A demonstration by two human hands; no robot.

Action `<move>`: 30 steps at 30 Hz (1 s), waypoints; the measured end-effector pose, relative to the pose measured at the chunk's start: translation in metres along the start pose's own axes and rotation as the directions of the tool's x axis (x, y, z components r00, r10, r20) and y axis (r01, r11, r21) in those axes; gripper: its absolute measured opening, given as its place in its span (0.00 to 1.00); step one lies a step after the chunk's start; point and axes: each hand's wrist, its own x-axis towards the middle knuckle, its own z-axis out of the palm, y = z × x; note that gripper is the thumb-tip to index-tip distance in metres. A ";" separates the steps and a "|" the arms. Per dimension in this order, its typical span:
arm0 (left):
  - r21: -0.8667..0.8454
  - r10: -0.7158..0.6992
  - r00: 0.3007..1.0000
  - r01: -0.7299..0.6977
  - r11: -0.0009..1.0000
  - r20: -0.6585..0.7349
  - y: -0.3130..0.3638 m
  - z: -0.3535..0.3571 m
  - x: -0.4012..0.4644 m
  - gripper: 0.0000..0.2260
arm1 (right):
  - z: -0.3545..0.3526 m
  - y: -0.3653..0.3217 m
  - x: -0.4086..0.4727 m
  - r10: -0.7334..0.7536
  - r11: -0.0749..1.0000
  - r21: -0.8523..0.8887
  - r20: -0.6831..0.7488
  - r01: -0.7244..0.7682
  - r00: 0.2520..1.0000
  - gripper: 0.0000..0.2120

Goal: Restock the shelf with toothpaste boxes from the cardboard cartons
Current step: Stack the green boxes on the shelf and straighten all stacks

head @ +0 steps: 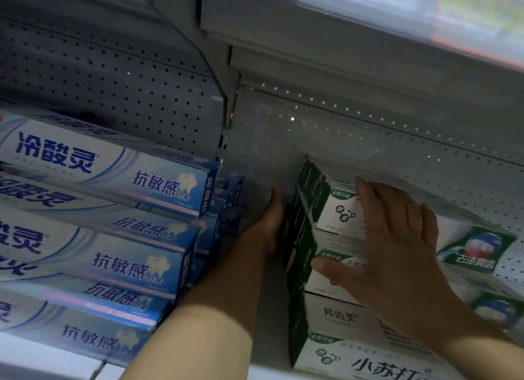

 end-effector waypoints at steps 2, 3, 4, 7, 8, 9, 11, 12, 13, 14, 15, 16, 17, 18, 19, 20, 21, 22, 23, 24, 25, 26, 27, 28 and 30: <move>0.033 0.005 1.000 -0.005 0.999 -0.012 -0.002 0.001 0.001 0.35 | 0.000 0.000 0.000 0.004 1.000 -0.003 0.003 -0.004 1.000 0.51; 0.046 0.007 1.000 -0.006 0.999 -0.016 -0.002 0.001 0.001 0.35 | 0.000 0.000 0.000 0.003 1.000 -0.003 0.005 -0.003 1.000 0.51; 0.054 0.009 1.000 -0.008 0.999 -0.019 -0.002 0.000 0.002 0.34 | 0.000 0.000 -0.001 0.002 1.000 -0.005 0.008 -0.002 1.000 0.51; 0.065 0.020 0.999 -0.018 0.998 -0.028 -0.004 -0.001 0.006 0.33 | 0.000 0.001 -0.001 0.003 1.000 -0.013 0.011 -0.003 1.000 0.51; 0.072 0.021 0.999 -0.019 0.997 -0.028 -0.005 -0.002 0.007 0.33 | 0.000 0.001 -0.001 0.004 1.000 -0.011 0.010 -0.004 1.000 0.51; 0.080 0.021 0.999 -0.019 0.997 -0.026 -0.005 -0.002 0.008 0.33 | 0.000 0.001 -0.001 0.005 1.000 -0.009 0.011 -0.005 1.000 0.51; 0.100 0.023 0.999 -0.021 0.995 -0.023 -0.007 -0.003 0.010 0.33 | 0.000 0.000 -0.001 0.004 1.000 -0.012 0.014 -0.004 1.000 0.52; 0.106 0.022 1.000 -0.020 0.994 -0.022 -0.006 -0.004 0.010 0.33 | 0.000 0.000 0.000 0.002 1.000 -0.015 0.015 -0.002 1.000 0.52; 0.107 0.023 0.999 -0.021 0.994 -0.021 -0.006 -0.004 0.010 0.34 | 0.000 0.000 0.000 0.002 1.000 -0.016 0.018 -0.002 1.000 0.51; 0.110 0.022 1.000 -0.020 0.994 -0.021 -0.006 -0.004 0.010 0.34 | 0.000 0.000 0.000 0.002 1.000 -0.018 0.023 -0.002 1.000 0.51; 0.116 0.021 1.000 -0.018 0.993 -0.020 -0.006 -0.003 0.010 0.34 | -0.001 0.000 0.000 0.003 1.000 -0.017 0.029 -0.002 1.000 0.51; 0.123 0.022 1.000 -0.020 0.992 -0.022 -0.006 -0.003 0.009 0.33 | -0.002 -0.001 -0.001 0.002 1.000 -0.018 0.033 -0.001 0.999 0.52; 0.128 0.027 0.999 -0.024 0.991 -0.025 -0.006 -0.004 0.009 0.33 | -0.002 -0.001 -0.001 -0.001 1.000 -0.019 0.036 0.001 0.999 0.52; 0.134 0.031 0.999 -0.027 0.991 -0.025 -0.006 -0.004 0.010 0.33 | -0.003 -0.002 -0.002 -0.003 1.000 -0.020 0.036 0.003 0.999 0.52; 0.141 0.030 0.999 -0.027 0.990 -0.021 -0.006 -0.005 0.011 0.33 | -0.003 -0.002 -0.002 -0.003 1.000 -0.018 0.034 0.004 0.999 0.53; 0.146 0.027 1.000 -0.025 0.989 -0.013 -0.007 -0.006 0.011 0.34 | -0.003 -0.002 -0.002 -0.004 1.000 -0.016 0.032 0.005 0.999 0.53; 0.146 0.025 1.000 -0.023 0.989 -0.009 -0.007 -0.007 0.012 0.34 | -0.003 -0.003 -0.002 -0.005 1.000 -0.016 0.031 0.006 1.000 0.53; 0.145 0.024 1.000 -0.023 0.989 -0.009 -0.007 -0.007 0.013 0.34 | -0.003 -0.003 -0.001 -0.006 1.000 -0.018 0.030 0.007 1.000 0.53; 0.148 0.025 1.000 -0.023 0.989 -0.013 -0.007 -0.007 0.013 0.34 | -0.002 -0.003 -0.001 -0.007 1.000 -0.020 0.029 0.007 1.000 0.53; 0.152 0.026 1.000 -0.024 0.988 -0.013 -0.007 -0.007 0.013 0.34 | -0.003 -0.003 -0.001 -0.009 1.000 -0.023 0.026 0.009 1.000 0.53; 0.159 0.028 1.000 -0.026 0.987 -0.013 -0.007 -0.007 0.014 0.34 | -0.002 -0.003 -0.001 -0.011 1.000 -0.026 0.023 0.012 1.000 0.53; 0.166 0.030 1.000 -0.028 0.986 -0.008 -0.007 -0.007 0.015 0.35 | -0.002 -0.003 -0.001 -0.012 1.000 -0.028 0.018 0.013 1.000 0.53; 0.172 0.029 1.000 -0.028 0.985 -0.004 -0.008 -0.006 0.015 0.35 | -0.002 -0.003 -0.001 -0.012 1.000 -0.028 0.015 0.013 1.000 0.53; 0.171 0.027 1.000 -0.026 0.985 -0.002 -0.008 -0.006 0.014 0.36 | -0.003 -0.003 -0.001 -0.011 1.000 -0.027 0.014 0.012 1.000 0.53; 0.167 0.028 1.000 -0.029 0.986 0.009 -0.008 -0.006 0.013 0.36 | -0.002 -0.004 -0.002 -0.009 1.000 -0.022 0.008 0.009 1.000 0.52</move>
